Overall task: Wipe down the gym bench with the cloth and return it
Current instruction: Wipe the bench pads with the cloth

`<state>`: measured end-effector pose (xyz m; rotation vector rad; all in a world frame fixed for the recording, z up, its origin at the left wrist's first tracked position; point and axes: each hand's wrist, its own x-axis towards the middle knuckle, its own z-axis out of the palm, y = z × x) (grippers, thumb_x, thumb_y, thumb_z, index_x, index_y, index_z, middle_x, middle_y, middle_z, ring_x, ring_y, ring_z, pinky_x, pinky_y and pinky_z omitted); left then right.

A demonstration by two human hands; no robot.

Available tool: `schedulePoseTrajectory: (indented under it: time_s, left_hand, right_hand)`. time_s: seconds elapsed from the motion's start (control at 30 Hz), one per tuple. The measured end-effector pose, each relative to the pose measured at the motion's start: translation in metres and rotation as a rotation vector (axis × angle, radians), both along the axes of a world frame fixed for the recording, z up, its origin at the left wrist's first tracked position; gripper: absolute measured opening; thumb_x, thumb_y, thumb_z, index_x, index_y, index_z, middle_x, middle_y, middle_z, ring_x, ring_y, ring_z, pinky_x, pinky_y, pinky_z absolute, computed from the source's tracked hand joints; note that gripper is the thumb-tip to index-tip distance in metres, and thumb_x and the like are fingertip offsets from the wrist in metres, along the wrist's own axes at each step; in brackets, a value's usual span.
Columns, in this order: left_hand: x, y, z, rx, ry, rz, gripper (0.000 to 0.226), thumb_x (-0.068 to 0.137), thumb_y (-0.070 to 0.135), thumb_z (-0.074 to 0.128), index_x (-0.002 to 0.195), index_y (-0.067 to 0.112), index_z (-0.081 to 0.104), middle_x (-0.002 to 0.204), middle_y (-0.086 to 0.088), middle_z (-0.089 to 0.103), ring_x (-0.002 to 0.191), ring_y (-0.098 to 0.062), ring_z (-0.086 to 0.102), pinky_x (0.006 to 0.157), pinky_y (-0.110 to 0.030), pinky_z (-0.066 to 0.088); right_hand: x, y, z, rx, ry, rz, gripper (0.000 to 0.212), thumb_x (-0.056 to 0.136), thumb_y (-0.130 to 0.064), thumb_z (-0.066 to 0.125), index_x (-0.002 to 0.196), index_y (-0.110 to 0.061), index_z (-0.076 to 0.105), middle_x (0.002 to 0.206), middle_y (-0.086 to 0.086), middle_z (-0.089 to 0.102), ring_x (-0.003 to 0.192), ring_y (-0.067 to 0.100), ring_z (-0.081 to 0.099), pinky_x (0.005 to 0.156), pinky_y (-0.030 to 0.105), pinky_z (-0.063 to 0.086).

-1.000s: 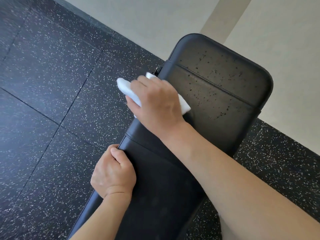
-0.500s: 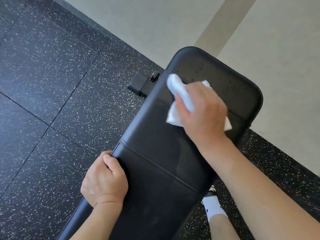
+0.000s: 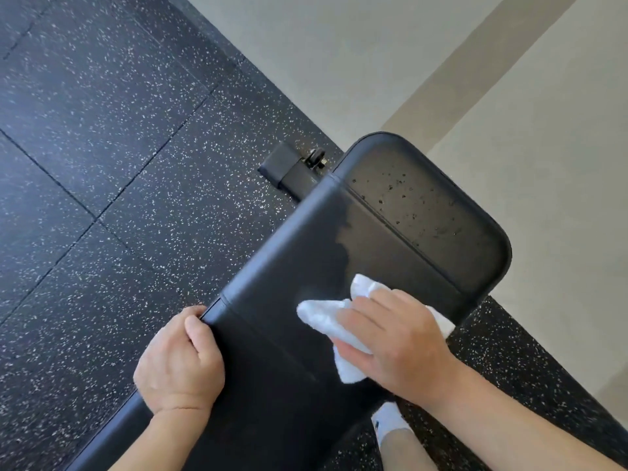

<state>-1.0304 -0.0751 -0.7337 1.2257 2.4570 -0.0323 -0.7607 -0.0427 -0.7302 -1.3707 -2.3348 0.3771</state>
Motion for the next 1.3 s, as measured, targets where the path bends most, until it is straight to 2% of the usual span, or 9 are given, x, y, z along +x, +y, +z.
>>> schedulePoseTrajectory:
  time_s: [0.3, 0.47, 0.6, 0.7, 0.77, 0.83, 0.97, 1.17, 1.3]
  left_hand:
    - [-0.002, -0.001, -0.003, 0.041, -0.001, 0.005, 0.056, 0.093, 0.037, 0.023, 0.109, 0.026, 0.075, 0.095, -0.009, 0.074, 0.089, -0.041, 0.065, 0.07, -0.038, 0.034]
    - [-0.005, -0.002, -0.001, 0.014, -0.017, 0.02, 0.048, 0.092, 0.038, 0.021, 0.09, 0.026, 0.068, 0.082, -0.011, 0.068, 0.075, -0.04, 0.059, 0.065, -0.038, 0.034]
    - [-0.004, 0.0, 0.0, 0.057, -0.033, -0.004, 0.046, 0.094, 0.037, 0.023, 0.082, 0.022, 0.065, 0.072, -0.005, 0.063, 0.065, -0.035, 0.054, 0.059, -0.036, 0.035]
    - [-0.005, -0.001, 0.0, 0.075, -0.009, -0.041, 0.045, 0.095, 0.031, 0.032, 0.095, 0.019, 0.075, 0.076, -0.006, 0.069, 0.068, -0.038, 0.064, 0.062, -0.039, 0.045]
    - [-0.007, -0.001, -0.001, 0.053, -0.011, -0.058, 0.044, 0.095, 0.031, 0.032, 0.095, 0.019, 0.075, 0.077, -0.004, 0.069, 0.069, -0.037, 0.064, 0.063, -0.041, 0.048]
    - [-0.009, -0.002, -0.002, 0.031, -0.022, -0.077, 0.043, 0.095, 0.032, 0.032, 0.092, 0.019, 0.073, 0.076, -0.002, 0.068, 0.069, -0.036, 0.063, 0.063, -0.043, 0.049]
    - [-0.013, -0.002, -0.005, 0.015, -0.03, -0.101, 0.04, 0.095, 0.032, 0.033, 0.085, 0.018, 0.069, 0.073, 0.0, 0.064, 0.067, -0.033, 0.061, 0.061, -0.042, 0.047]
    - [-0.016, -0.004, -0.01, 0.028, -0.026, -0.133, 0.037, 0.096, 0.033, 0.032, 0.071, 0.02, 0.056, 0.065, 0.001, 0.057, 0.061, -0.032, 0.054, 0.058, -0.038, 0.035]
    - [-0.016, -0.006, -0.009, 0.023, -0.064, -0.106, 0.039, 0.096, 0.034, 0.033, 0.079, 0.019, 0.065, 0.071, 0.001, 0.062, 0.067, -0.032, 0.059, 0.063, -0.042, 0.042]
  right_hand:
    - [-0.083, 0.096, -0.005, 0.0, 0.059, -0.355, 0.02, 0.093, -0.028, 0.068, 0.079, -0.014, 0.063, 0.073, 0.001, 0.058, 0.064, 0.025, 0.053, 0.057, 0.036, 0.042]
    - [-0.166, 0.073, -0.01, -0.08, 0.103, -0.15, 0.021, 0.079, -0.021, 0.077, 0.074, -0.016, 0.058, 0.072, 0.005, 0.055, 0.066, 0.029, 0.051, 0.06, 0.04, 0.035]
    - [-0.144, 0.049, -0.005, -0.145, 0.099, 0.041, 0.028, 0.092, -0.035, 0.071, 0.074, -0.016, 0.061, 0.075, 0.001, 0.052, 0.069, 0.024, 0.048, 0.062, 0.035, 0.033]
    - [-0.1, 0.089, -0.007, -0.048, -0.049, 0.007, 0.036, 0.104, -0.04, 0.051, 0.079, -0.021, 0.069, 0.074, 0.0, 0.053, 0.07, 0.024, 0.052, 0.059, 0.034, 0.037]
    - [-0.078, 0.123, -0.008, -0.009, -0.201, -0.09, 0.048, 0.107, -0.044, 0.037, 0.078, -0.023, 0.069, 0.072, -0.004, 0.046, 0.065, 0.021, 0.044, 0.056, 0.026, 0.026]
    - [-0.073, 0.147, -0.005, -0.04, -0.33, -0.215, 0.042, 0.099, -0.048, 0.046, 0.074, -0.022, 0.067, 0.07, -0.006, 0.038, 0.062, 0.019, 0.036, 0.052, 0.027, 0.011]
    - [-0.119, 0.142, -0.001, -0.14, -0.442, -0.2, 0.04, 0.087, -0.045, 0.049, 0.061, -0.017, 0.061, 0.064, 0.003, 0.049, 0.054, 0.029, 0.052, 0.056, 0.028, 0.024]
    - [-0.195, 0.082, -0.005, -0.351, -0.469, 0.202, 0.032, 0.085, -0.042, 0.065, 0.061, -0.023, 0.058, 0.065, -0.006, 0.039, 0.055, 0.02, 0.042, 0.054, 0.029, 0.024]
    - [-0.146, 0.133, 0.005, -0.328, -0.564, 0.085, 0.035, 0.094, -0.048, 0.058, 0.072, -0.022, 0.064, 0.074, -0.004, 0.048, 0.068, 0.023, 0.049, 0.059, 0.03, 0.029]
